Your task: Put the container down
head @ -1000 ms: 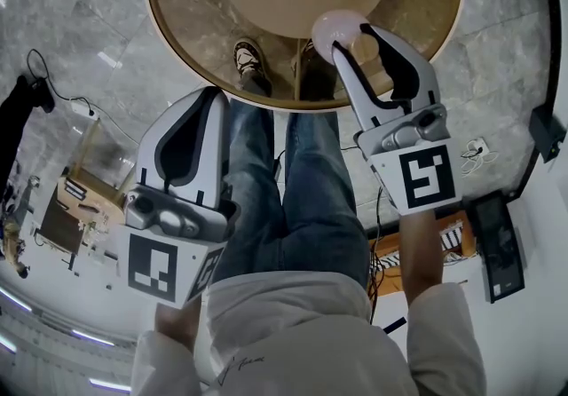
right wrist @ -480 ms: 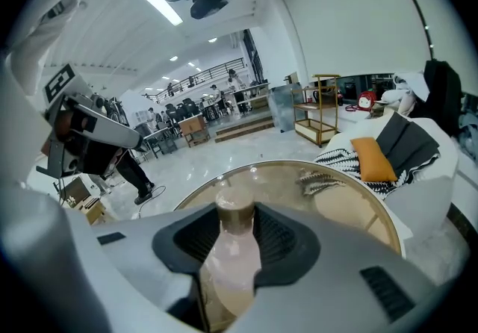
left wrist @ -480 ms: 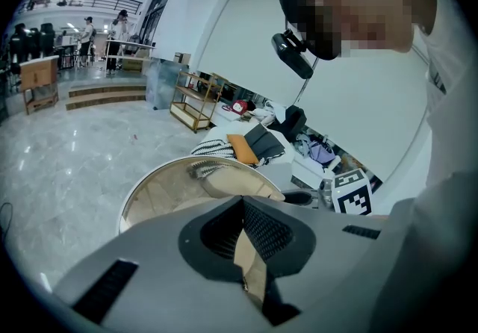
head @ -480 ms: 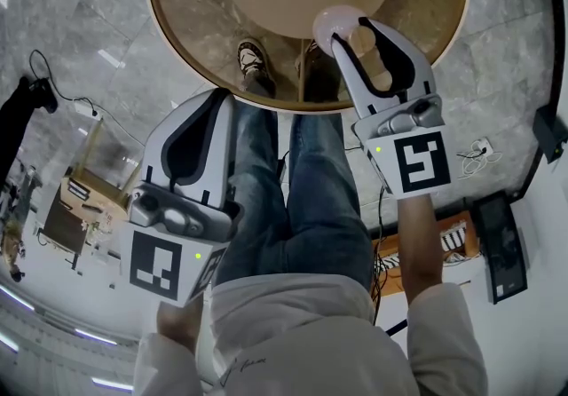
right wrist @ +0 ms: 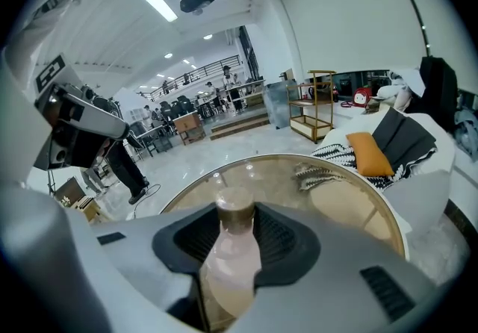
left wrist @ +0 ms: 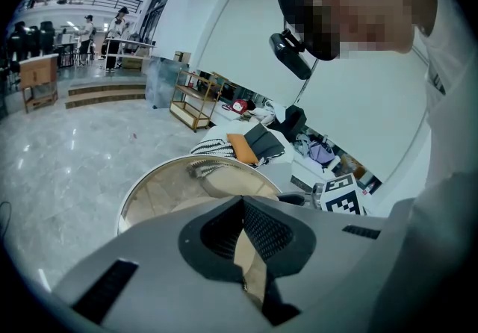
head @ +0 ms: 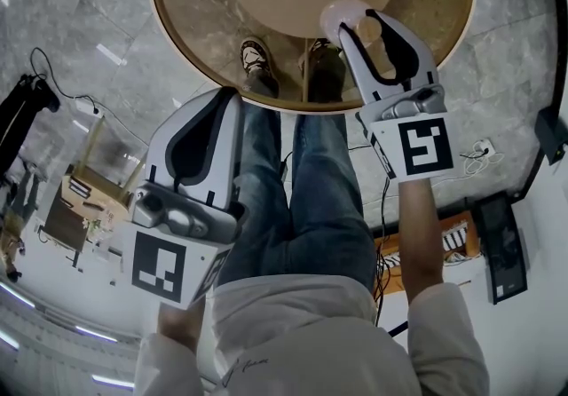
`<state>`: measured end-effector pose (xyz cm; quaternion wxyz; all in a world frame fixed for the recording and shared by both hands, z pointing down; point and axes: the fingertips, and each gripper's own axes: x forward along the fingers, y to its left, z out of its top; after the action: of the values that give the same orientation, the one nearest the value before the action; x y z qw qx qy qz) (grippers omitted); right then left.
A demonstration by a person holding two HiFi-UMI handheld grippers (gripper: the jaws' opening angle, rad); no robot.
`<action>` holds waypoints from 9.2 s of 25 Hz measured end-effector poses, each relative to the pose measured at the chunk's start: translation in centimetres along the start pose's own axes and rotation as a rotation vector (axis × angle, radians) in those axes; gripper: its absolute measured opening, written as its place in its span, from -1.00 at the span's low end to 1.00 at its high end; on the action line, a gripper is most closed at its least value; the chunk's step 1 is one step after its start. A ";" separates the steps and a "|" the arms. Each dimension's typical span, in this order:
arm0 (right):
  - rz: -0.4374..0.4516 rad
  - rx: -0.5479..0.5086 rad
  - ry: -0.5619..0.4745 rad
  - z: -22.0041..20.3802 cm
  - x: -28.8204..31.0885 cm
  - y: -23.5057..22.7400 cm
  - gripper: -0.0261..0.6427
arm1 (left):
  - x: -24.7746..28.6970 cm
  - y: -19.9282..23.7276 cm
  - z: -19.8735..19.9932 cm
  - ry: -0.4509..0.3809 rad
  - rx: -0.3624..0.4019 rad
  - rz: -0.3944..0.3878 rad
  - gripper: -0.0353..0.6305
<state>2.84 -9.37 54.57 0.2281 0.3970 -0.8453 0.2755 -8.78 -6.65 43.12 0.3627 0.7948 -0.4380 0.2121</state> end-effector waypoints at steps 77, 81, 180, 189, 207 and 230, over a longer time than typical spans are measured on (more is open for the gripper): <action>-0.113 -0.200 0.070 -3.1 5.0 -2.0 -0.44 | 0.1 -0.3 1.1 -0.040 -0.013 -0.018 -0.84; -0.115 -0.199 0.069 -3.0 4.9 -2.0 -0.43 | -0.4 -0.3 0.6 -0.027 -0.014 -0.015 -0.84; -0.113 -0.028 -0.025 16.1 -17.6 7.5 -0.67 | -16.4 -10.0 13.2 -0.202 0.102 -0.114 -0.84; -0.099 -0.017 -0.028 17.1 -20.2 9.0 -0.70 | -18.6 -11.0 13.6 -0.212 0.121 -0.140 -0.84; -0.080 -0.045 -0.071 21.4 -24.1 12.6 -0.73 | -21.5 -12.7 16.0 -0.261 0.142 -0.188 -0.84; -0.187 -0.111 -0.158 28.0 -30.0 16.5 -0.81 | -24.9 -15.1 20.0 -0.326 0.214 -0.282 -0.84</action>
<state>2.51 -2.31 10.90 0.2069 0.4813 -0.8339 0.1736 -8.67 -3.07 7.92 0.2267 0.9057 -0.3505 0.0733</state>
